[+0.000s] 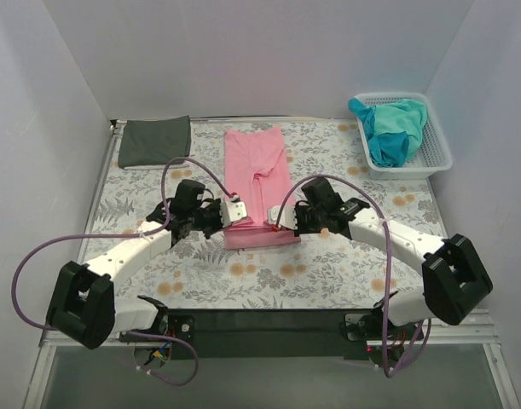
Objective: Fold and stack the t-shirts
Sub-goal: Fold the tshirt
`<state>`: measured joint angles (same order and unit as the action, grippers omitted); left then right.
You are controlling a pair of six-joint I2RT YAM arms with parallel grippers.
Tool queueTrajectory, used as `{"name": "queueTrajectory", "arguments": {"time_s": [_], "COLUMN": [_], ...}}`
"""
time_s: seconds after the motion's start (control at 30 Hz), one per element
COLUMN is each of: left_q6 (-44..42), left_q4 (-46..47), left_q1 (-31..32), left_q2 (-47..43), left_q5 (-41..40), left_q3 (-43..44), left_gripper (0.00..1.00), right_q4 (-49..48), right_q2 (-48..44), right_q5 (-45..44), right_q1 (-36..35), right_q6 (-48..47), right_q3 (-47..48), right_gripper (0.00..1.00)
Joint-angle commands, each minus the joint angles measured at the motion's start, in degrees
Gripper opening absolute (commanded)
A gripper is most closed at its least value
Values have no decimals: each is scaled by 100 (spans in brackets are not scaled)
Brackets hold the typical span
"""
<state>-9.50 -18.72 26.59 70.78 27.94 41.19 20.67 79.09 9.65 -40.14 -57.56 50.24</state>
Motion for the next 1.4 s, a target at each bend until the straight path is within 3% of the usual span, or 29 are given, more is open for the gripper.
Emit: {"name": "queueTrajectory", "arguments": {"time_s": [0.0, 0.53, 0.93, 0.97, 1.03, 1.1, 1.2, 1.37], "left_q6": [-280, -580, -650, -580, -396, -386, -211, 448], "left_q4": [465, 1081, 1178, 1186, 1195, 1187, 1187, 1187], "left_q1": [-215, -1033, -1165, -1165, -1174, -1226, -1314, -1428], "left_q2": [391, 2860, 3811, 3872, 4004, 3996, 3882, 3452], "left_q5": [185, 220, 133, 80, -51, -87, -105, -201], "left_q3": [486, 2393, 3149, 3280, 3395, 3431, 3457, 3449], "left_gripper": [0, 0, 0, 0, 1, 14, 30, 36], "right_q4": [-256, -397, -397, -405, -423, -432, -458, -397], "right_q2": [343, 2452, 3402, 3437, 3482, 3464, 3385, 2973], "right_q5": [72, 318, 196, 160, 73, 37, 46, 151], "right_q1": [243, 1017, 1166, 1175, 1184, 1201, 1272, 1421], "right_q6": [-387, -809, -739, -713, -564, -458, -116, 613], "right_q3": [539, 2525, 3457, 3536, 3659, 3844, 4177, 4354], "right_gripper": [1, 1, 1, 15, 28, 40, 44, 42]}}
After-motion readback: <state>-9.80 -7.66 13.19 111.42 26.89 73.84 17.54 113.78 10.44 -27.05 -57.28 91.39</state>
